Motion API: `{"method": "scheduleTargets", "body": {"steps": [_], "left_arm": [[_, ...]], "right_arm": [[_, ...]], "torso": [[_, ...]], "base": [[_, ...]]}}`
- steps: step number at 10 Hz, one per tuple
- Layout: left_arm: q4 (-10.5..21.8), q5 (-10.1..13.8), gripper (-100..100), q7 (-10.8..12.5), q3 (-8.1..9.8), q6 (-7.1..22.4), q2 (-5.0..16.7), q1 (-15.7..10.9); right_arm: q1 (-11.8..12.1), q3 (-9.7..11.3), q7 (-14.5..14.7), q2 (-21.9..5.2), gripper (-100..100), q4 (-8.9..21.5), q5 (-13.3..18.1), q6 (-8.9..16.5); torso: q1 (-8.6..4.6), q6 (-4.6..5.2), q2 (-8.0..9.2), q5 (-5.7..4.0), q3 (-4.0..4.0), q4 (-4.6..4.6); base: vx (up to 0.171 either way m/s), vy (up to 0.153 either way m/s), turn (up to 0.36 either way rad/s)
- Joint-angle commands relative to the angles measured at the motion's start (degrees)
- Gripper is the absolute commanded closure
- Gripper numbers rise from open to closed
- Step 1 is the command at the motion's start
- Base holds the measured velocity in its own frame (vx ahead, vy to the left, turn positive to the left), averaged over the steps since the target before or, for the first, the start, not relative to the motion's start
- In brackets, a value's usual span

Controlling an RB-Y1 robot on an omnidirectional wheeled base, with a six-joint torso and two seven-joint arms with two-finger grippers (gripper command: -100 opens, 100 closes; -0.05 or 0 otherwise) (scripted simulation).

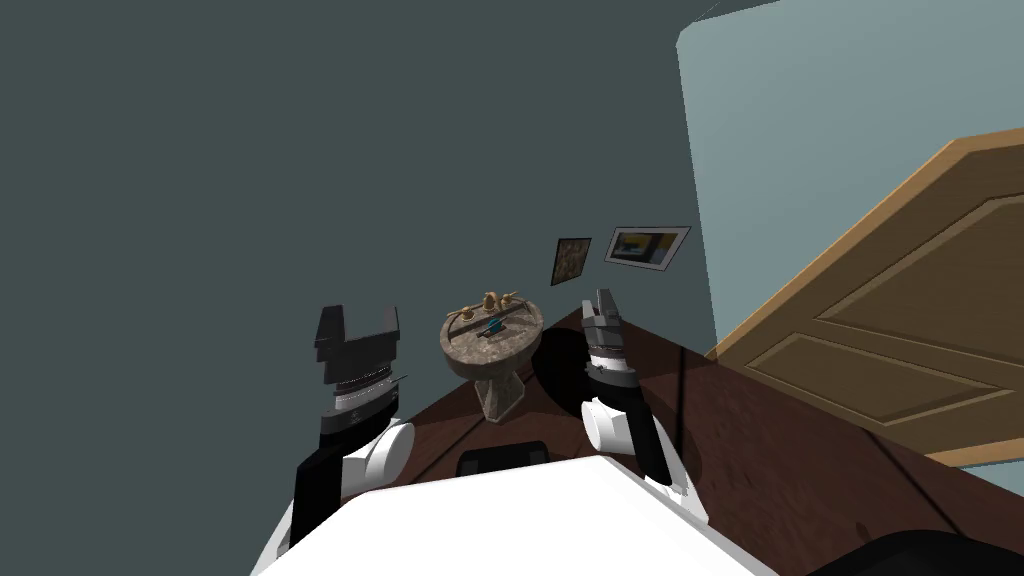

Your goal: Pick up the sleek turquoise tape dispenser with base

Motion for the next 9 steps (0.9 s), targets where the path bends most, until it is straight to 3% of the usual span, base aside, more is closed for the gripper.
{"method": "scheduleTargets", "body": {"steps": [1,4,8,9], "left_arm": [[0.77,0.37,-100,0.03,0.24,0.58,1.61,-0.69],[3.86,1.77,-100,0.21,1.24,3.05,5.91,-3.55],[10.42,4.66,-100,0.85,3.62,9.27,12.38,-10.12],[10.92,4.66,-100,0.85,3.62,9.39,12.65,-10.25]], "right_arm": [[0.00,0.00,0.00,0.00,0,0.00,0.00,0.00],[0.00,0.00,0.00,0.00,0,0.00,0.00,0.00],[0.00,0.00,0.00,0.00,0,0.00,0.00,0.00],[0.00,0.00,0.00,0.00,0,0.00,0.00,0.00]], "torso": [[0.00,0.00,0.00,0.00,0.00,0.00],[-0.02,-0.01,0.14,0.00,0.08,0.03],[-0.12,-0.01,0.19,-0.03,0.11,0.04],[-0.13,0.00,0.16,-0.03,0.09,0.04]], "base": [[-0.014,-0.002,0.042],[-0.041,-0.012,0.071],[-0.052,-0.036,0.110],[-0.027,-0.029,0.035]]}}
